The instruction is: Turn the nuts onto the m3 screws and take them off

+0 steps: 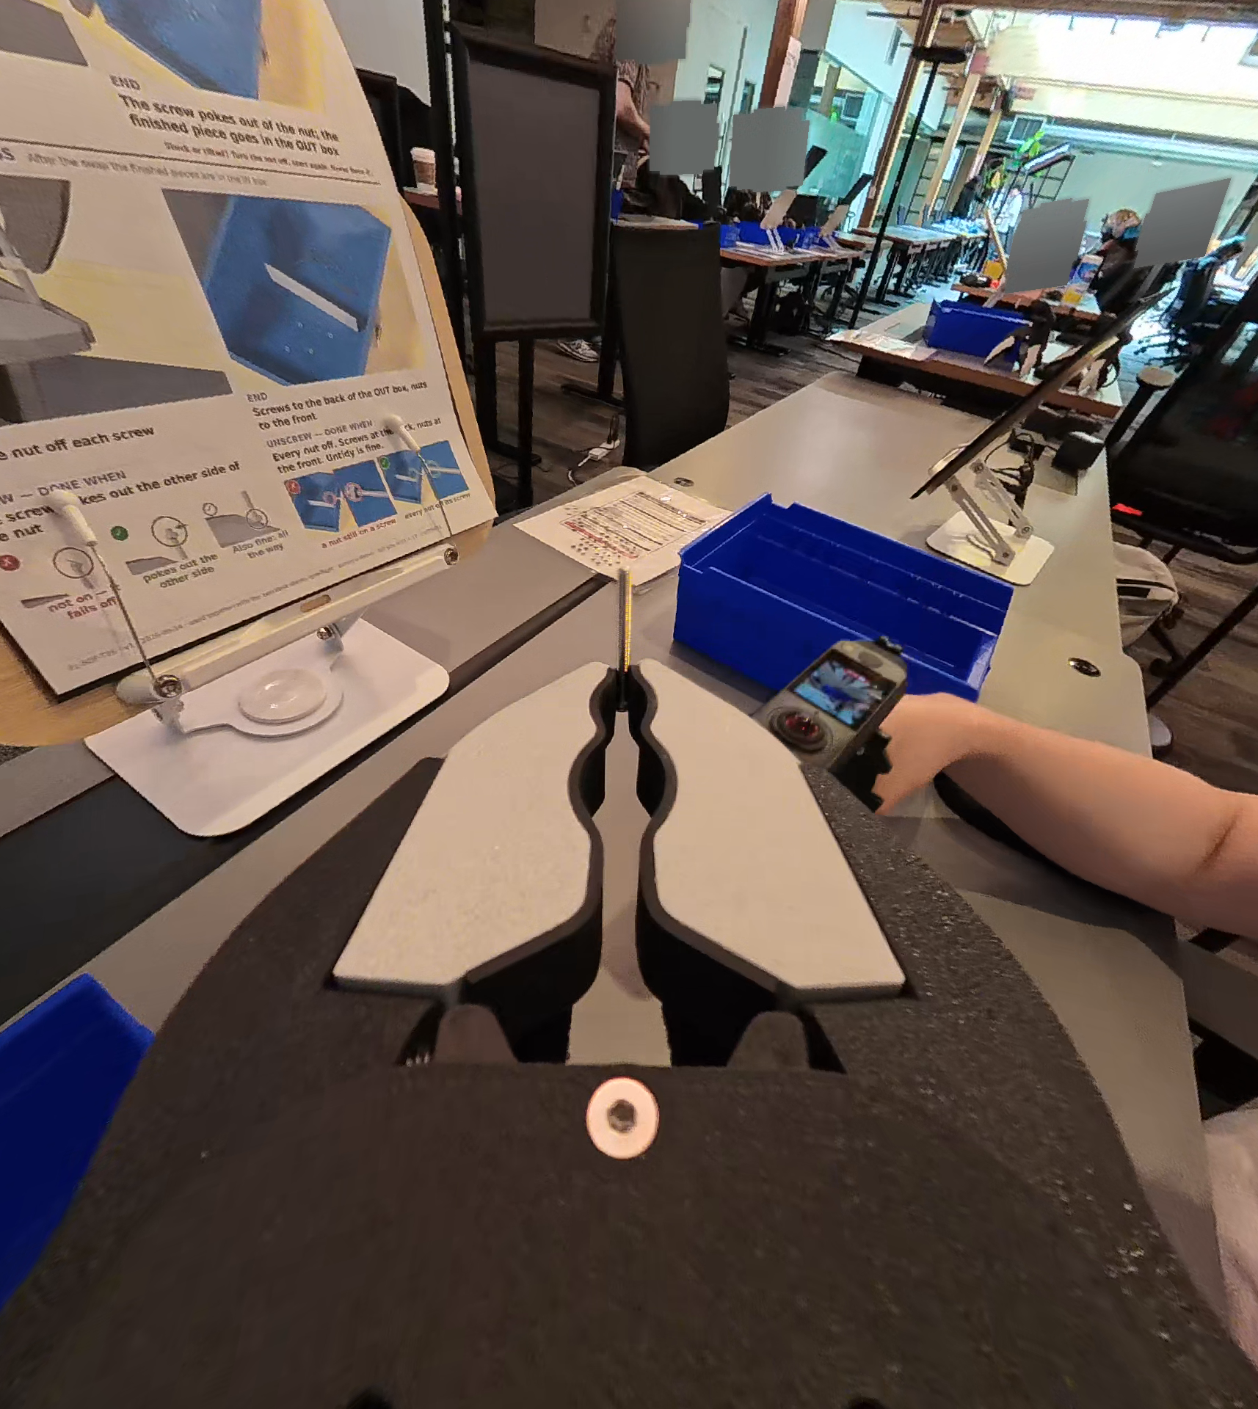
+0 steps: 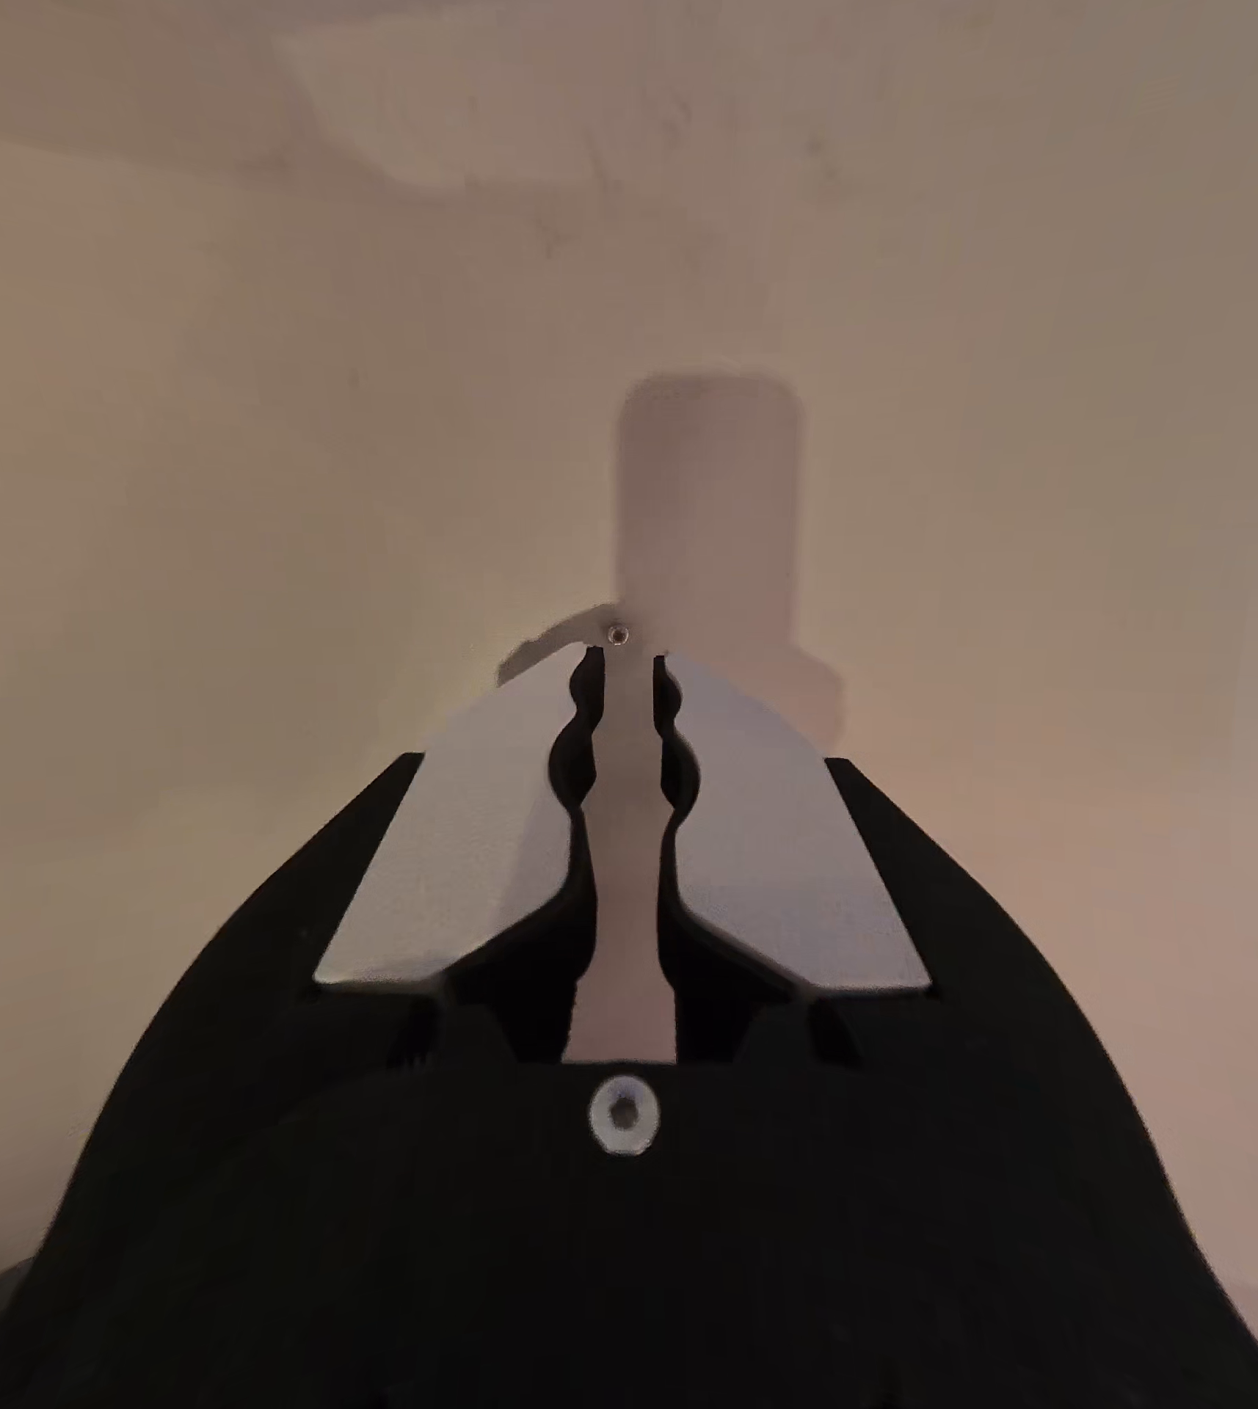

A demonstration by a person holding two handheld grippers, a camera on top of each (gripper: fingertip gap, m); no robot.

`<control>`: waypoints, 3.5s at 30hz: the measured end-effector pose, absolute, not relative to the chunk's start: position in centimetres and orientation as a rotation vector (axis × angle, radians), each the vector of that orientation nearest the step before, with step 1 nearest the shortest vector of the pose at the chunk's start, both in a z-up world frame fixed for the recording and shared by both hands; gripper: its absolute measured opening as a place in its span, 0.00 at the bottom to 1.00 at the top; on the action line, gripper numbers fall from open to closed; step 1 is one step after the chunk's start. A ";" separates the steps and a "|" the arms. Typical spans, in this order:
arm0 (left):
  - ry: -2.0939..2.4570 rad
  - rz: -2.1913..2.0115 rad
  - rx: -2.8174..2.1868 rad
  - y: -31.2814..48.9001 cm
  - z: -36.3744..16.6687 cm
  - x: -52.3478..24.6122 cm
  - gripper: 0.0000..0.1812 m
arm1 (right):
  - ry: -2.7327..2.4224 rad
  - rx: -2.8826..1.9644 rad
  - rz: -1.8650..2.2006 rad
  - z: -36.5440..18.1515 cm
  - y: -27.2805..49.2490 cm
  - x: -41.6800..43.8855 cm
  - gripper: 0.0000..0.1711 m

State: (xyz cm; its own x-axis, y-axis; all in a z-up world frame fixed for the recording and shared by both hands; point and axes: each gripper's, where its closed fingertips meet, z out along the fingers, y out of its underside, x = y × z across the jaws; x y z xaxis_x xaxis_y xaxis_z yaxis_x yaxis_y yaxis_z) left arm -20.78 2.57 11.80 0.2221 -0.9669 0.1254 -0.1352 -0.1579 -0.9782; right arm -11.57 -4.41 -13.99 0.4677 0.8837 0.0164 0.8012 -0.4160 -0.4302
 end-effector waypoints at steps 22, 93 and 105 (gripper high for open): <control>1.189 -1.084 -1.570 1.4 10.0 -18.7 0.01 | -1.398 -2.453 0.190 -15.9 -4.4 -12.2 0.06; 1.598 -0.802 -1.658 0.1 0.0 -13.1 0.01 | -1.877 -1.742 0.570 -5.4 -13.9 -15.2 0.00; 1.497 -0.950 -1.650 2.1 2.1 -15.0 0.01 | -1.800 -1.794 0.677 -6.2 -12.5 -15.0 0.00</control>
